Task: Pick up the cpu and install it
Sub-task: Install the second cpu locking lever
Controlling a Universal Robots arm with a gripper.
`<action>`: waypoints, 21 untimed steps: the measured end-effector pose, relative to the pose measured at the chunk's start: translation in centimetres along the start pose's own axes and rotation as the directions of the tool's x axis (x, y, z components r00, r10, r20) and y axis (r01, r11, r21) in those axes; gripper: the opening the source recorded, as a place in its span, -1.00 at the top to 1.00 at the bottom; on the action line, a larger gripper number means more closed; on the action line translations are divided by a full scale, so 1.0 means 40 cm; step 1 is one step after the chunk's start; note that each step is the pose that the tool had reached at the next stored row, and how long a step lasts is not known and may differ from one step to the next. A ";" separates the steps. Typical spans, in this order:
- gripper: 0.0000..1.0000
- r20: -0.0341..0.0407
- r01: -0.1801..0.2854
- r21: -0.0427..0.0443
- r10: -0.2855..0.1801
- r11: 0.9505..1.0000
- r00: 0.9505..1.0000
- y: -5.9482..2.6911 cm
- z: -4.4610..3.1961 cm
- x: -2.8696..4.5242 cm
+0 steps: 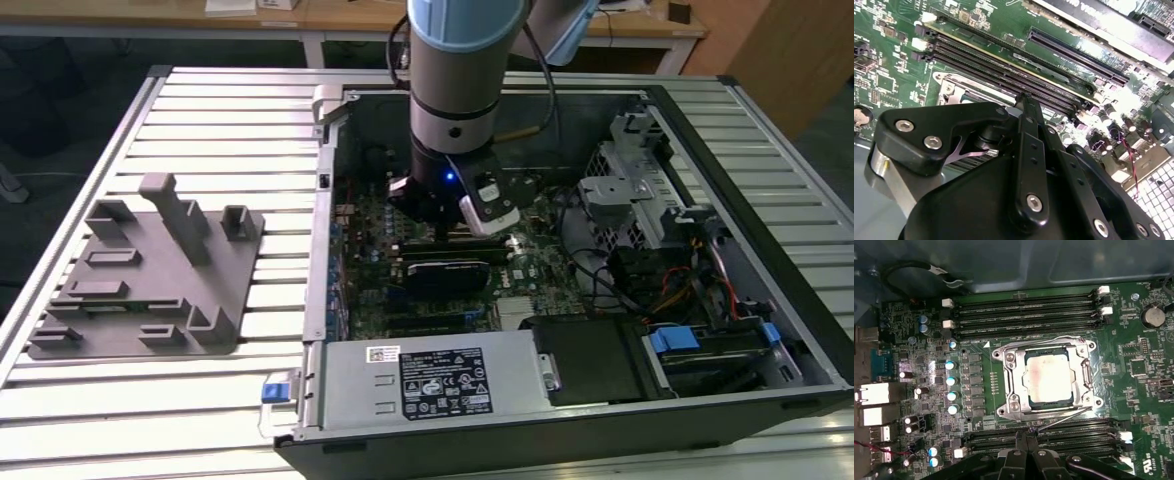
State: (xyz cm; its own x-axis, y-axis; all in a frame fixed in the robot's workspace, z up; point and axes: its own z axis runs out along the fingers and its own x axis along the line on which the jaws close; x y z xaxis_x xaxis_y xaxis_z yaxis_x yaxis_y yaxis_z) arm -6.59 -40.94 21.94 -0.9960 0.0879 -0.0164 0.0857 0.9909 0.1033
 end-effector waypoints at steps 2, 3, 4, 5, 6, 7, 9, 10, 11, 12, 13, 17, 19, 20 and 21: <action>0.79 -0.001 0.000 -0.007 0.000 1.000 1.000 -0.002 0.004 0.003; 0.79 -0.001 0.000 -0.011 0.000 1.000 1.000 -0.003 0.006 0.004; 0.79 -0.001 0.000 -0.014 0.000 1.000 1.000 -0.004 0.008 0.006; 0.79 -0.002 0.000 -0.019 0.000 1.000 1.000 -0.005 0.010 0.007; 0.79 -0.002 -0.001 -0.023 0.001 1.000 1.000 -0.007 0.012 0.008; 0.79 -0.002 -0.001 -0.027 0.001 1.000 1.000 -0.008 0.014 0.010; 0.79 -0.003 -0.001 -0.040 0.001 0.999 1.000 -0.010 0.018 0.015; 0.79 -0.004 -0.001 -0.046 0.001 0.999 1.000 -0.011 0.019 0.017; 0.79 -0.005 -0.001 -0.052 0.001 0.999 1.000 -0.012 0.020 0.019; 0.79 -0.005 -0.002 -0.060 0.001 0.998 1.000 -0.014 0.021 0.020; 0.79 -0.006 -0.002 -0.067 0.001 0.998 1.000 -0.016 0.022 0.021; 0.79 -0.007 -0.002 -0.085 0.002 0.996 1.000 -0.026 0.027 0.023; 0.79 -0.008 -0.003 -0.088 0.002 0.996 1.000 -0.032 0.028 0.022; 0.79 -0.008 -0.003 -0.091 0.002 0.996 1.000 -0.034 0.029 0.022; 0.79 -0.008 -0.003 -0.096 0.002 0.995 1.000 -0.037 0.029 0.022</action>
State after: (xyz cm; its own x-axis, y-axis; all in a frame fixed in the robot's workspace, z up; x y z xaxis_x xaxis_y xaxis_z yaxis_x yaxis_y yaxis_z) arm -7.55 -42.21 20.60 -0.9960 0.0891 -0.0079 0.0858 0.9764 0.1981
